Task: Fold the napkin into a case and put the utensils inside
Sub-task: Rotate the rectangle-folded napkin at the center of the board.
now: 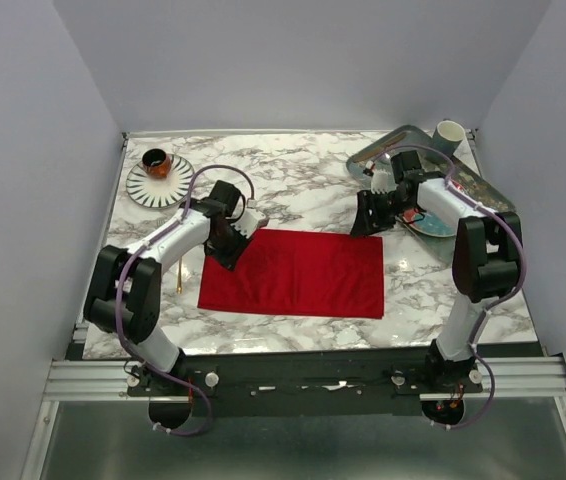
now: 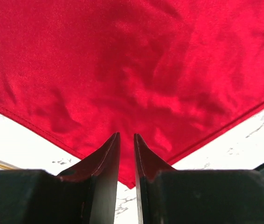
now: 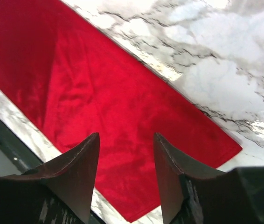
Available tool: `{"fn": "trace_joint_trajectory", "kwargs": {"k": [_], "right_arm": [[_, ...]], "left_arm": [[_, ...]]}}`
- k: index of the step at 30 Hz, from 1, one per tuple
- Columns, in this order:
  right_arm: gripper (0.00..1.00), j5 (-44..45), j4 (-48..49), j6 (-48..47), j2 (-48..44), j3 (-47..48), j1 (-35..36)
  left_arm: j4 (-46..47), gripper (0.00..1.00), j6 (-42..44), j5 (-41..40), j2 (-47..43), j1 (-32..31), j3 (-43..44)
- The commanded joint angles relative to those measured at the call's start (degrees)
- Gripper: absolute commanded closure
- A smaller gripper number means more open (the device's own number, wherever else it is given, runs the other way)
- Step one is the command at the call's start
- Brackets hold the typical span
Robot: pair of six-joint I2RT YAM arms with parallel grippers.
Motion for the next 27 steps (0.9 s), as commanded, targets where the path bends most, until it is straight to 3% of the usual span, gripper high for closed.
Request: {"fn": "trace_joint_trajectory", "kwargs": {"k": [1,6,14,19,27], "right_arm": [[0.44,6.23,1.60,-1.92,0.50,-4.12,0.04],[0.46,8.08,1.95,-2.80,-1.26,-9.38,0.04],[0.46,5.71,2.39,-2.63,-4.25,-16.16,0.12],[0.45,1.59,0.73,-2.54,-8.55,-17.40,0.30],[0.39,-1.76,-2.00,-1.22,-17.61,-15.12,0.30]], "left_arm": [[0.85,0.72,2.24,-7.38,5.43,-1.65,2.92],[1.73,0.75,2.15,-11.51,14.29,-1.92,8.54],[4.54,0.75,6.27,-16.27,21.25,-1.92,15.14],[4.01,0.65,7.60,-16.36,23.72,-1.83,21.99],[1.64,0.43,0.75,-1.18,14.24,3.08,25.17]]}}
